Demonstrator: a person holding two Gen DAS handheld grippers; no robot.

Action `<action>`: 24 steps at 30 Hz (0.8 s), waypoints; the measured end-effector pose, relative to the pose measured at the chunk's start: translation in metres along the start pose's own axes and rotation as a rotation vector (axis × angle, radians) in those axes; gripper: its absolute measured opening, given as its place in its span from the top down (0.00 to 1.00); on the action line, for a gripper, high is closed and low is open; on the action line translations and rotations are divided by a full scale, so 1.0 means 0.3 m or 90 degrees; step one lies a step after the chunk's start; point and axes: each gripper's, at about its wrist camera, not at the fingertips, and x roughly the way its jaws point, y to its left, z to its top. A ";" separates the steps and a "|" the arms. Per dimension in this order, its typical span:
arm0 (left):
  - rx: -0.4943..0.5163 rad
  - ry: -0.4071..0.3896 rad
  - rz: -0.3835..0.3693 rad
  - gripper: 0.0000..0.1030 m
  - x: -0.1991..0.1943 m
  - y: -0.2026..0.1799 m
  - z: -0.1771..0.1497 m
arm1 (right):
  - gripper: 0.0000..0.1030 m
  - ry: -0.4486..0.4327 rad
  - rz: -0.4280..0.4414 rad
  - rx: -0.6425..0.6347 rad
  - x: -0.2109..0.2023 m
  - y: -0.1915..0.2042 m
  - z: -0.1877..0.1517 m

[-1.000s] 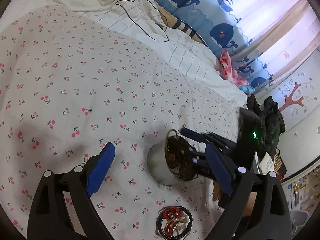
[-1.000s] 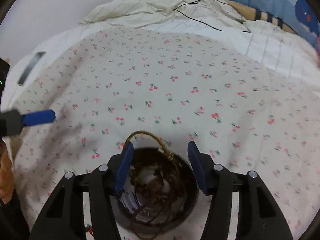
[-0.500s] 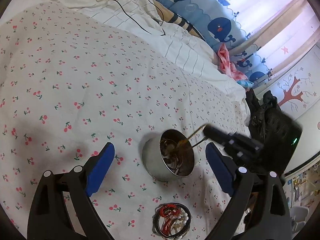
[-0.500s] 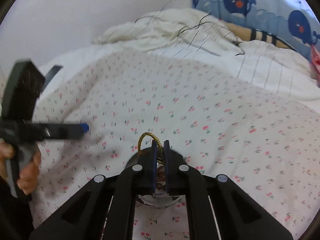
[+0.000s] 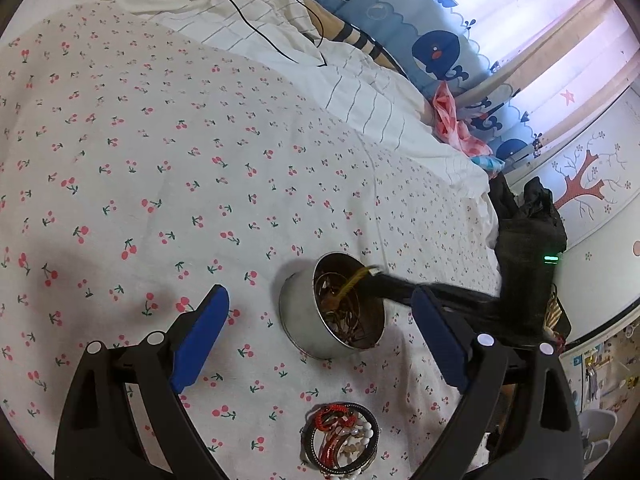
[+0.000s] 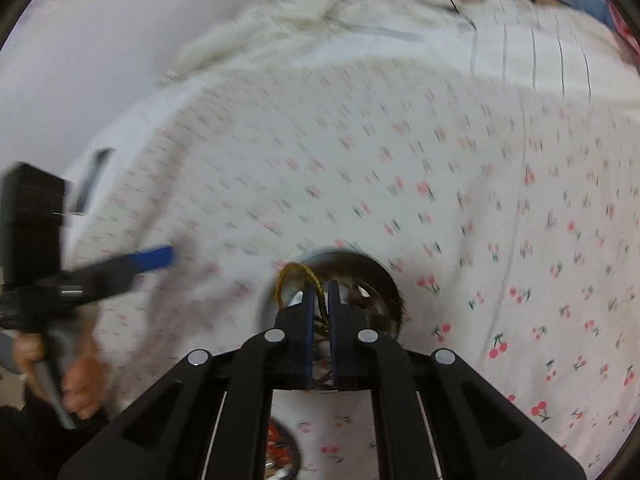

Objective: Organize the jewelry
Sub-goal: 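Move the left gripper to the pile and grasp the black cord bracelet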

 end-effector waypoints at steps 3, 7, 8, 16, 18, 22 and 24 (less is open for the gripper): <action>0.001 0.001 0.001 0.14 0.001 0.000 0.000 | 0.93 0.041 -0.073 -0.014 0.094 -0.004 -0.010; -0.002 -0.002 0.000 0.14 -0.006 0.004 0.005 | 0.61 0.037 -0.076 -0.030 0.095 0.018 -0.018; -0.003 -0.003 0.000 0.14 -0.008 0.005 0.006 | 0.43 0.022 -0.071 -0.037 0.065 0.032 -0.016; 0.057 -0.004 0.023 0.14 -0.045 -0.050 -0.018 | 0.31 -0.113 -0.102 -0.033 -0.217 0.069 -0.107; 0.092 0.005 0.028 0.13 -0.059 -0.071 -0.057 | 0.30 -0.122 -0.113 -0.028 -0.262 0.068 -0.209; 0.156 0.084 0.019 0.11 -0.027 -0.072 -0.211 | 0.32 -0.120 -0.116 -0.004 -0.265 0.052 -0.402; 0.162 0.134 0.006 0.11 0.002 -0.057 -0.297 | 0.49 -0.113 -0.084 0.033 -0.252 0.029 -0.464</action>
